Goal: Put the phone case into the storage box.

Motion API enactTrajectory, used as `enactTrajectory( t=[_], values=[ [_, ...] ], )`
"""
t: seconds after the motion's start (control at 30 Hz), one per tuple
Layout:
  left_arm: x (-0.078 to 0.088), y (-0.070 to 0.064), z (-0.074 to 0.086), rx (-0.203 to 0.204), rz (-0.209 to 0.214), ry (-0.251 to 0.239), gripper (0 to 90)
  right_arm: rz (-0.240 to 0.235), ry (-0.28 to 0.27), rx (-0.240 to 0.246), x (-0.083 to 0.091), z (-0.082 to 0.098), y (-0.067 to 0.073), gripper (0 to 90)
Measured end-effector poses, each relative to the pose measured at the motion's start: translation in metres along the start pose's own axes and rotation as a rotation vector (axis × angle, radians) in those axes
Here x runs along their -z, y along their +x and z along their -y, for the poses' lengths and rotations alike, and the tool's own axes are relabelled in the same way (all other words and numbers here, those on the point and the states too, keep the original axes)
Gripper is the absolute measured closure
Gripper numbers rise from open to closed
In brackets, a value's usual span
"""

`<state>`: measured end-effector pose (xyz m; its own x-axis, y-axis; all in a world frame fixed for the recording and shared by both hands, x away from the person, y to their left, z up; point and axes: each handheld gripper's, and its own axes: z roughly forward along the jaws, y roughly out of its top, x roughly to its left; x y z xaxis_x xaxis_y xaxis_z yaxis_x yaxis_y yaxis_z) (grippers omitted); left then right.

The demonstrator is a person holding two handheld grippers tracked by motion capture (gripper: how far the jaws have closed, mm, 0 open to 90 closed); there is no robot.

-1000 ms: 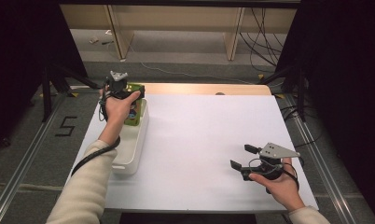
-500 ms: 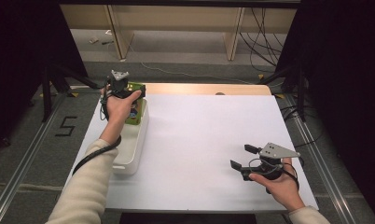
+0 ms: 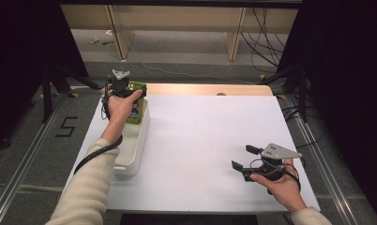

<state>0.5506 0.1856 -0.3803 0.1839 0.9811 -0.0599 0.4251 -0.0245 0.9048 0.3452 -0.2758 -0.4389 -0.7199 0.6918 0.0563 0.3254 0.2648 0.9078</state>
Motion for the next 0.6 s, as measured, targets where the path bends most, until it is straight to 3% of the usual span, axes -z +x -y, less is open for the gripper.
enactTrajectory(
  t=[0.6],
  values=[
    [-0.0048,0.0001,-0.0002,0.002,-0.005,0.008,16.1,0.000,0.000,0.000,-0.0003,0.0002,-0.0003,16.6]
  ],
)
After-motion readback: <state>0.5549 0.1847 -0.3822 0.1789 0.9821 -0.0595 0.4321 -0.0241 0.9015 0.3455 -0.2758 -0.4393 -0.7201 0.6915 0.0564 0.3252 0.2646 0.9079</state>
